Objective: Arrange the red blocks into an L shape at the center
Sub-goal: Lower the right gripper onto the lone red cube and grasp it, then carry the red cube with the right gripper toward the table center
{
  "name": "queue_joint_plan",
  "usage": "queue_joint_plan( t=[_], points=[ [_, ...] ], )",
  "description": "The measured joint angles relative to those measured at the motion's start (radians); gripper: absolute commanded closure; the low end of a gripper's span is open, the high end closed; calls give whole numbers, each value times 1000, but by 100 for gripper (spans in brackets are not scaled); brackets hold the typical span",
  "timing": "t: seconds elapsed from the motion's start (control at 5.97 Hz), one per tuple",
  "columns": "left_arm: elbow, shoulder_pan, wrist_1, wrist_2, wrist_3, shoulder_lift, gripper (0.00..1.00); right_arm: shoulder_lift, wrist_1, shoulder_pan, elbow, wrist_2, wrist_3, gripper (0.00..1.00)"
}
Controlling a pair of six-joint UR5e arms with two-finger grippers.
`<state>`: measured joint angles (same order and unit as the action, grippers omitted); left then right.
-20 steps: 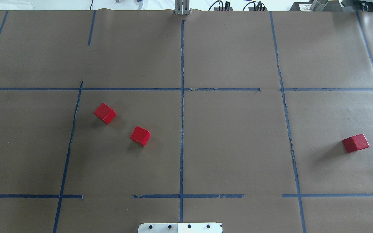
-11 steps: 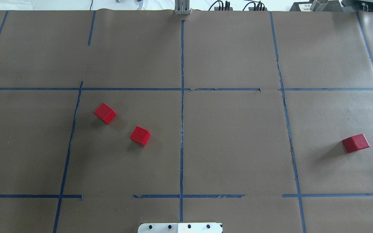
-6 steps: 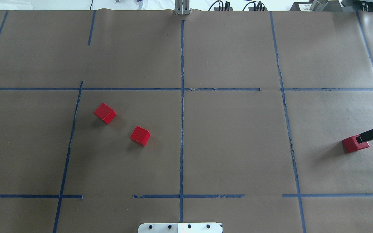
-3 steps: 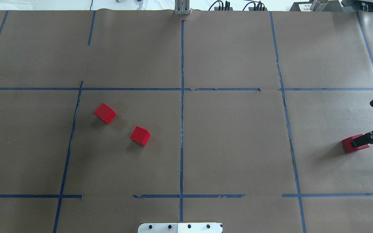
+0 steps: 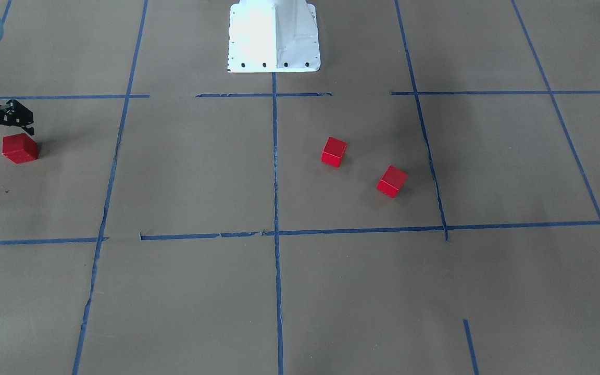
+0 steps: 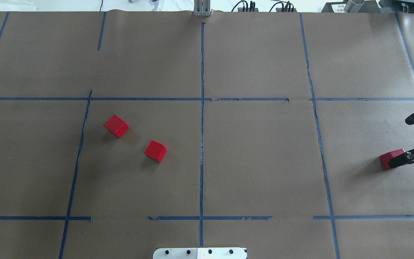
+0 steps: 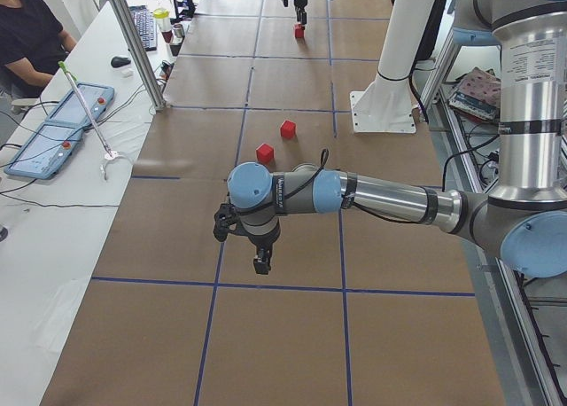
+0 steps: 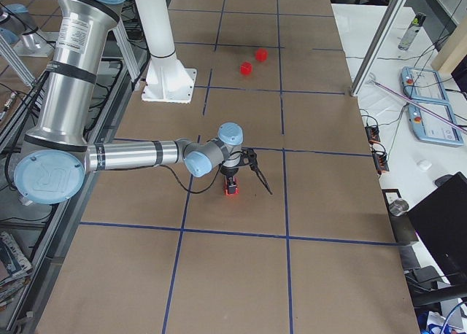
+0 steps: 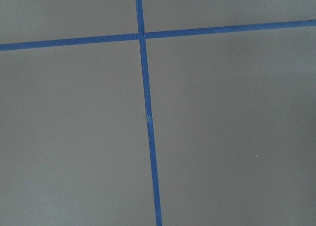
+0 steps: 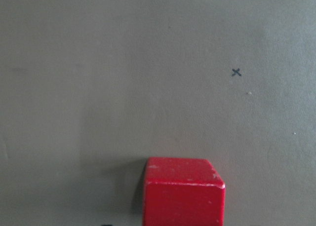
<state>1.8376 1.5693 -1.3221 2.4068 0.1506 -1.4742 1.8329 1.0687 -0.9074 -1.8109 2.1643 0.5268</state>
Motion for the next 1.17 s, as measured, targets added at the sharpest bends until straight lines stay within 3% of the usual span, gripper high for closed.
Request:
queue_joint_plan(
  t=[0.17, 0.34, 0.5, 0.84, 1.17],
  points=[
    [3, 0, 0, 0, 0, 0, 0, -16, -1, 5, 26, -1, -1, 12],
    [4, 1, 1, 1, 0, 0, 0, -31, -1, 9, 48, 0, -1, 65],
    [5, 0, 0, 1, 0, -1, 0, -38, -1, 11, 59, 0, 0, 97],
    [8, 0, 0, 2, 0, -1, 0, -40, 2, 16, 40, 11, 21, 100],
    [11, 0, 1, 2, 0, -3, 0, -73, 11, 61, -60, 28, 87, 100]
  ],
)
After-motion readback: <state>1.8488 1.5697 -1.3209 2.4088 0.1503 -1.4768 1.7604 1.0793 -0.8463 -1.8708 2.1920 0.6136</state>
